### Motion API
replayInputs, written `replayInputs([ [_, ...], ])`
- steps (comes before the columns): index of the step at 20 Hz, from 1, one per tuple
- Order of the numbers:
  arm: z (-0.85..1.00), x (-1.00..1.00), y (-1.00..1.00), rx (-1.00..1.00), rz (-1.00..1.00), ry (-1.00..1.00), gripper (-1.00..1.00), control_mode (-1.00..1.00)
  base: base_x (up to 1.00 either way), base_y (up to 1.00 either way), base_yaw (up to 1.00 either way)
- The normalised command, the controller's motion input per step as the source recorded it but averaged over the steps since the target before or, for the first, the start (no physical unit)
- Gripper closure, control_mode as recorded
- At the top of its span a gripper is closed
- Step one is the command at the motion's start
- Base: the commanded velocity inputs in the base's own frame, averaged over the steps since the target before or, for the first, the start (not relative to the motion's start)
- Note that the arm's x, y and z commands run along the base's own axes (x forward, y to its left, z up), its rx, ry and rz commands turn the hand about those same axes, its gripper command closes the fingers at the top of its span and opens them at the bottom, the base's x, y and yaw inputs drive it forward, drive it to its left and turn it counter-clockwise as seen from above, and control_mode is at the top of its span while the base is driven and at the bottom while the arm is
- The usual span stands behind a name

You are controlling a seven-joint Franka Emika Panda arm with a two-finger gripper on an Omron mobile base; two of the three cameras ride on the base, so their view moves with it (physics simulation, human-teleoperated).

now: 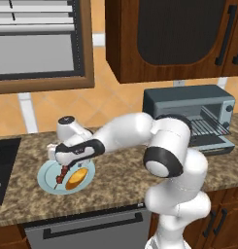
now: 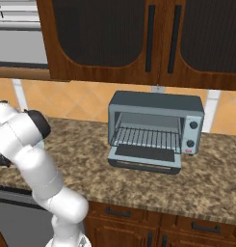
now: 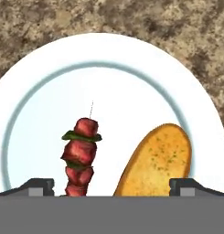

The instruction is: Pick up the kebab skewer and baguette bread, and place them inside the toaster oven. Close the toaster oven door and start by setting the timer.

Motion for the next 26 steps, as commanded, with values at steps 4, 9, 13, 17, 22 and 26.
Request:
replayInputs([
  [4,-0.42,0.29,0.26,0.0,-0.07,0.1,-1.0,-1.0,0.0,0.0,0.0],
  [9,-0.36,0.36,0.26,0.0,-0.07,0.07,-1.0,-1.0,0.0,0.0,0.0],
  [13,-0.03,0.45,0.37,-0.01,-0.04,0.01,-1.0,-1.0,0.0,0.0,0.0],
  [17,-0.2,0.11,0.11,-0.01,-0.03,0.03,-1.0,-1.0,0.0,0.0,0.0],
  [22,-0.45,-0.15,-0.04,0.0,-0.02,0.07,-1.0,-1.0,0.0,0.0,0.0],
  [26,-0.37,-0.28,-0.11,0.0,0.0,0.06,1.0,-1.0,0.0,0.0,0.0],
])
